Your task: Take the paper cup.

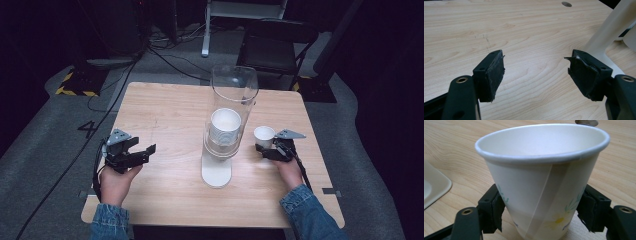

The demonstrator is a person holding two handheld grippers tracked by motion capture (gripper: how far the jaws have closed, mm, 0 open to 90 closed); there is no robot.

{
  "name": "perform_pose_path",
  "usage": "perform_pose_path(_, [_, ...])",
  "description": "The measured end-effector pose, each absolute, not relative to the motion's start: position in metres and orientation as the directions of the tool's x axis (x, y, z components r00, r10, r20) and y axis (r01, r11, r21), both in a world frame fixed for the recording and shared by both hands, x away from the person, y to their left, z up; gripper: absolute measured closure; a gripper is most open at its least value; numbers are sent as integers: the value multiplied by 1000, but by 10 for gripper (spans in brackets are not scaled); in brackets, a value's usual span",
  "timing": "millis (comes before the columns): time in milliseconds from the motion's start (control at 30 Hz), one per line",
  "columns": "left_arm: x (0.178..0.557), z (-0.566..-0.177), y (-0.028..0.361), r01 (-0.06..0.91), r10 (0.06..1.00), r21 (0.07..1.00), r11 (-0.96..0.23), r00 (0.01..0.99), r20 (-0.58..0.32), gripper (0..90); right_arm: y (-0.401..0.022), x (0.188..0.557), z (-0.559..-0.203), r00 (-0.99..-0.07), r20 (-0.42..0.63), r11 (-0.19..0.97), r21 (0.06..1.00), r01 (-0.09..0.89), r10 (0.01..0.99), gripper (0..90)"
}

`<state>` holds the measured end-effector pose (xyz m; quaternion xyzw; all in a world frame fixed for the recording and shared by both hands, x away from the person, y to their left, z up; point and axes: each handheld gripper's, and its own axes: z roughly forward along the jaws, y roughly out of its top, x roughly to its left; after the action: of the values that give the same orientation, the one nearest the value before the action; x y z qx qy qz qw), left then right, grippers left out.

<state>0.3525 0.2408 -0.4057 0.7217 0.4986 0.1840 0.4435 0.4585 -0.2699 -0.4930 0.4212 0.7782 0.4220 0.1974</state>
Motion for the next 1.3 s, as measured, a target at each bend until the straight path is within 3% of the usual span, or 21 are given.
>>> perform_pose_path(233, [353, -406, 241, 557, 882, 824, -109, 436, -178, 283, -270, 459, -496, -570, 59, 299, 804, 514, 819, 277])
perform_pose_path(400, [354, -405, 240, 560, 881, 821, -107, 436, -182, 284, -272, 460, -496, -553, 77, 278, 802, 528, 830, 161])
perform_pose_path(600, [356, -405, 239, 558, 879, 822, -112, 441, -180, 284, -273, 457, -492, -559, 81, 276, 806, 524, 825, 131])
perform_pose_path(800, [357, -406, 239, 561, 878, 820, -112, 442, -183, 283, -278, 444, -467, -581, 77, 279, 820, 499, 810, 54])
perform_pose_path(1300, [347, -400, 243, 551, 877, 827, -106, 443, -183, 276, -322, 400, -391, -605, 108, 201, 885, 419, 789, 55])
